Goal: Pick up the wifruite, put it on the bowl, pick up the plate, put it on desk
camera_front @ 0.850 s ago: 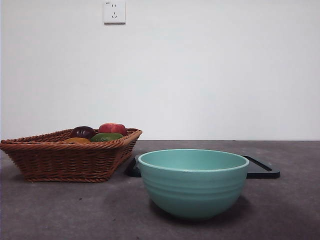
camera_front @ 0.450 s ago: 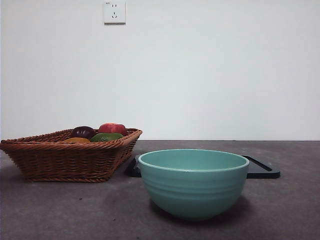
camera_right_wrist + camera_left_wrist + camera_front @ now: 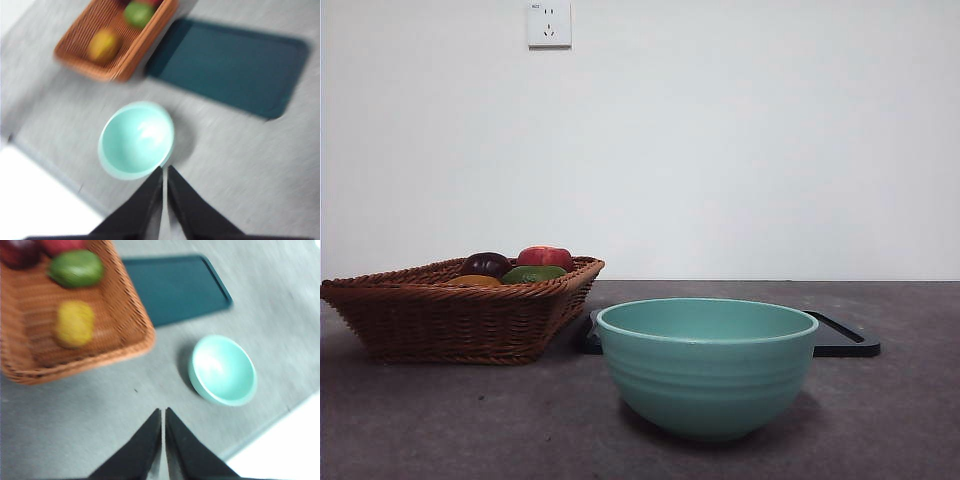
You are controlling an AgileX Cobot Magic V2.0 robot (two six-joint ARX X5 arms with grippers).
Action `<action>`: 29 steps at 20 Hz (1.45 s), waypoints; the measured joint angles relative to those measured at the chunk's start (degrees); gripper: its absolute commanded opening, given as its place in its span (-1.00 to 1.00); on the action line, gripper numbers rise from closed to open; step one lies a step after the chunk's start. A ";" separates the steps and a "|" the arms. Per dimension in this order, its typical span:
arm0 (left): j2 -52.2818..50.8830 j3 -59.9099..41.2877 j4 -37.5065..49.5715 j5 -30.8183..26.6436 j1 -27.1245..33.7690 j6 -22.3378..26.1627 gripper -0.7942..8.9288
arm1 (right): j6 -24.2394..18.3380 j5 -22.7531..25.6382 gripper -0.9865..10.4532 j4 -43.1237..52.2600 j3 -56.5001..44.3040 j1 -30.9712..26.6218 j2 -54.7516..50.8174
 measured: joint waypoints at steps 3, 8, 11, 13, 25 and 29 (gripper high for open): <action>1.42 1.53 -0.85 1.14 -2.43 0.48 -0.81 | -0.72 0.02 -0.82 -1.18 0.39 3.85 1.31; 1.44 1.55 -0.52 1.14 -2.71 0.68 -0.80 | -0.92 0.04 -0.82 -1.25 0.39 5.81 1.75; 1.44 1.55 -0.42 1.14 -2.71 0.68 -0.48 | -0.98 0.07 -0.56 -1.22 0.39 5.81 1.77; 1.44 1.55 -0.42 1.14 -2.71 0.68 -0.08 | -1.05 0.07 -0.26 -1.22 0.39 5.81 1.75; 2.73 1.55 0.61 1.14 -2.71 1.07 0.15 | -1.05 0.09 -0.13 -1.22 0.39 5.81 1.75; 4.04 1.57 1.92 0.83 -2.71 1.07 0.15 | -1.05 0.07 -0.13 -1.20 0.39 5.81 1.75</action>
